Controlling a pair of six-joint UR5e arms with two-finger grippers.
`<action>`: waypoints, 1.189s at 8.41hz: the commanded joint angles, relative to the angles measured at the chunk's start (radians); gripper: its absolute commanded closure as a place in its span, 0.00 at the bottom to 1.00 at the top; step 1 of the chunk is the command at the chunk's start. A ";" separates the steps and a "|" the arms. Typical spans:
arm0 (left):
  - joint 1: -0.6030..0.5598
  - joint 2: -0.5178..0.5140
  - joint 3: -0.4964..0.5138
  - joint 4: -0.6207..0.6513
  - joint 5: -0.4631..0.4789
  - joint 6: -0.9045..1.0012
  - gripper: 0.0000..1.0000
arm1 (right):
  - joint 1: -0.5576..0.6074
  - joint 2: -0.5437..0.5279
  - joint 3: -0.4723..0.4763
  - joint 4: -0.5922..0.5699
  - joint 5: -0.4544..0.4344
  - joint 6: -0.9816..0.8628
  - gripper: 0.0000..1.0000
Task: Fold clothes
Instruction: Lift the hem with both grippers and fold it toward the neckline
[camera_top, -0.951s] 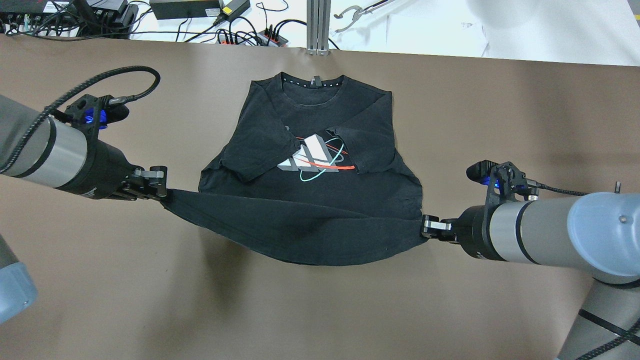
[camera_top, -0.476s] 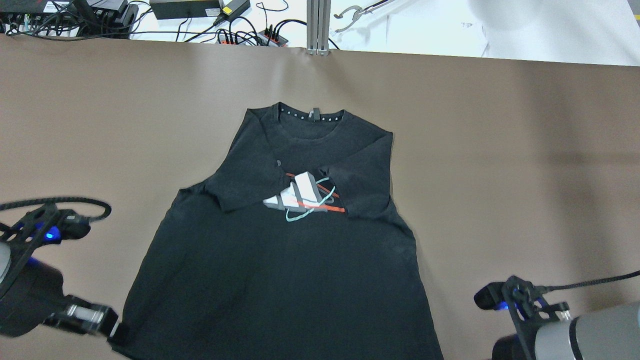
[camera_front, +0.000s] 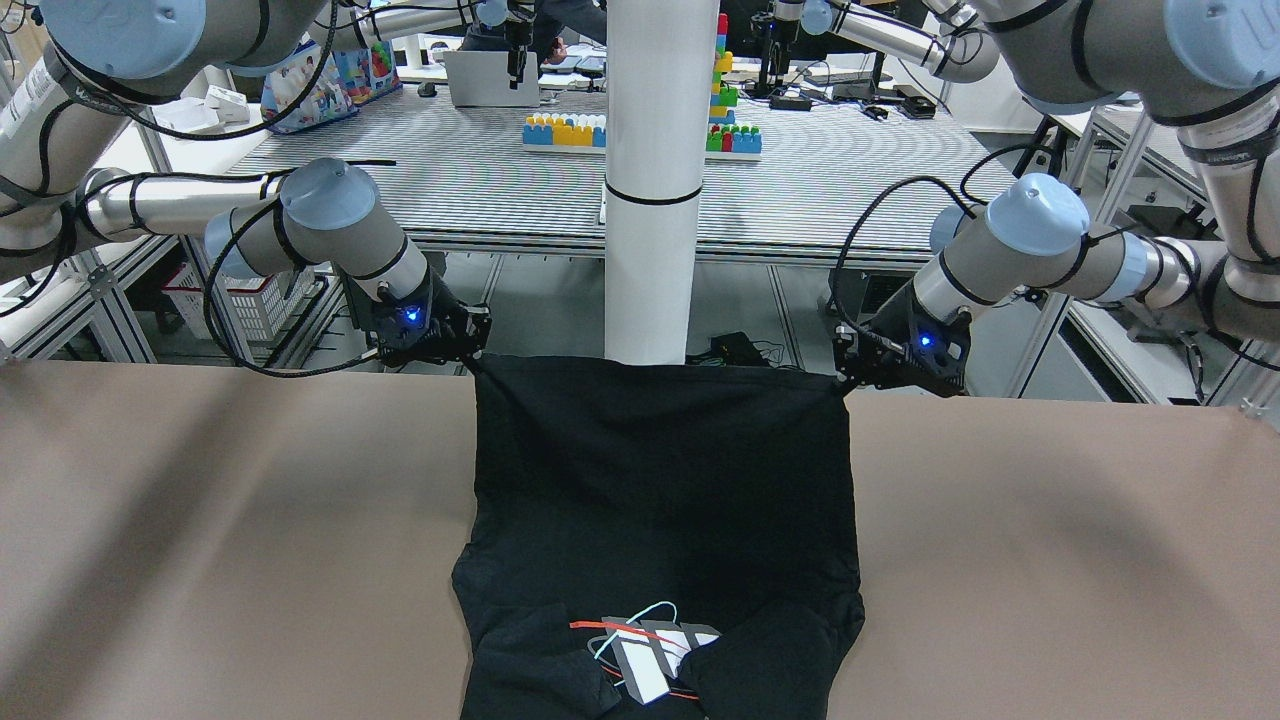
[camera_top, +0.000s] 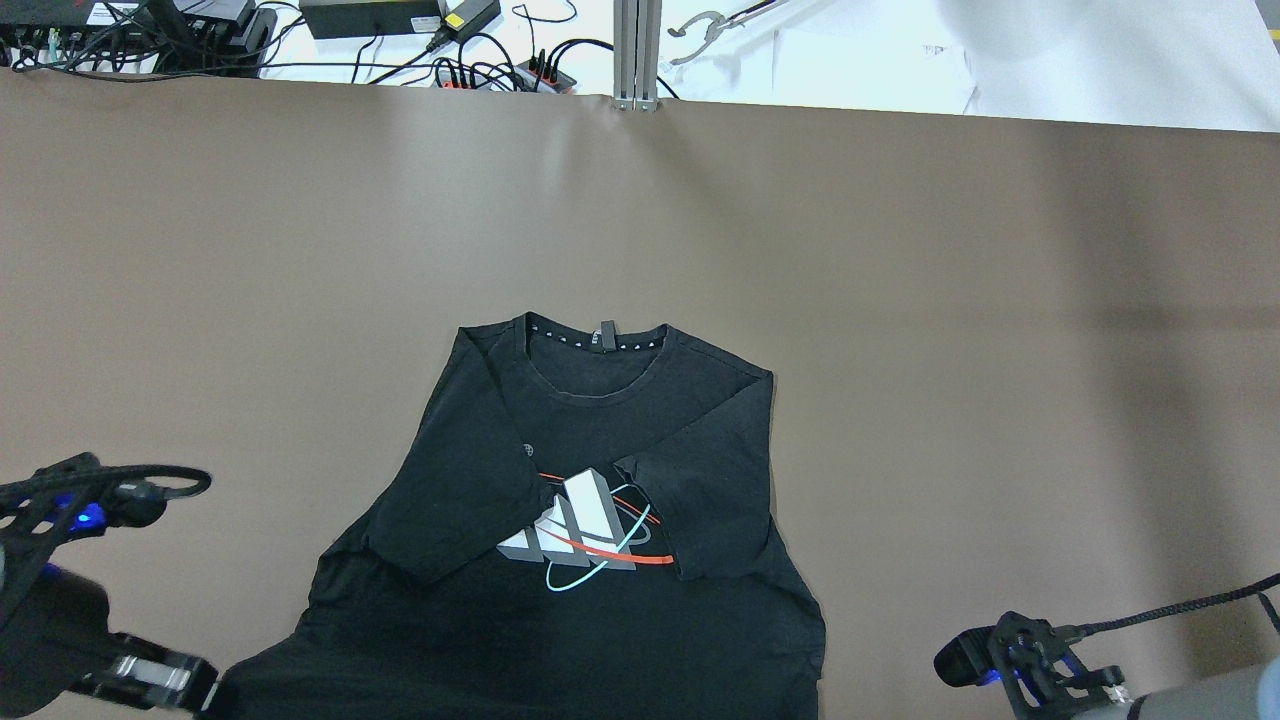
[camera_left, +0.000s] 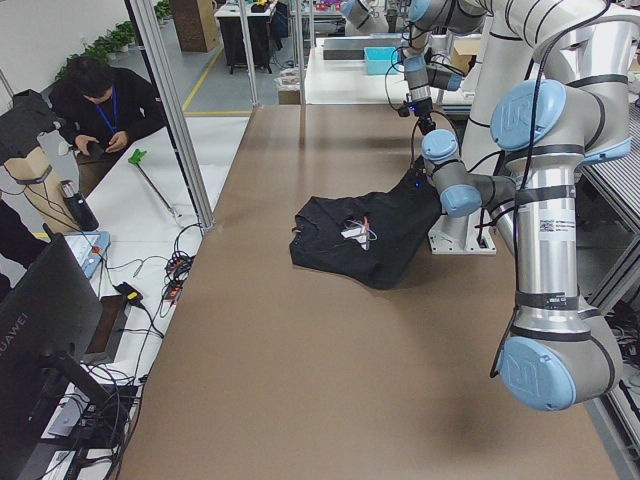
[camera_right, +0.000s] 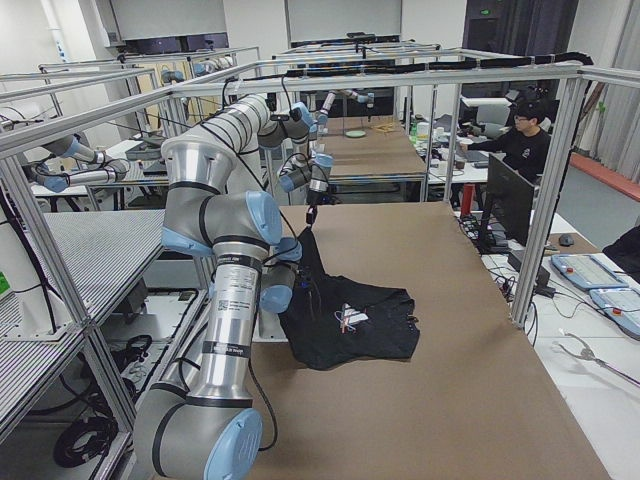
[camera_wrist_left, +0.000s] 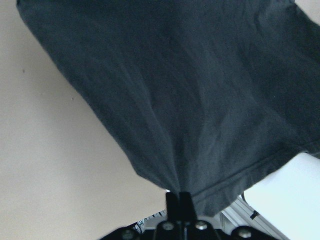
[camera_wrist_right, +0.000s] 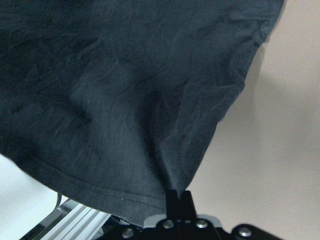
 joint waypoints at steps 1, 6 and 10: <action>-0.093 -0.207 0.244 0.000 0.112 0.000 1.00 | 0.033 0.123 -0.137 -0.028 -0.168 0.001 1.00; -0.320 -0.285 0.389 0.001 0.112 0.000 1.00 | 0.321 0.209 -0.296 -0.030 -0.176 -0.006 1.00; -0.337 -0.459 0.668 -0.015 0.178 0.040 1.00 | 0.407 0.299 -0.453 -0.030 -0.181 -0.004 1.00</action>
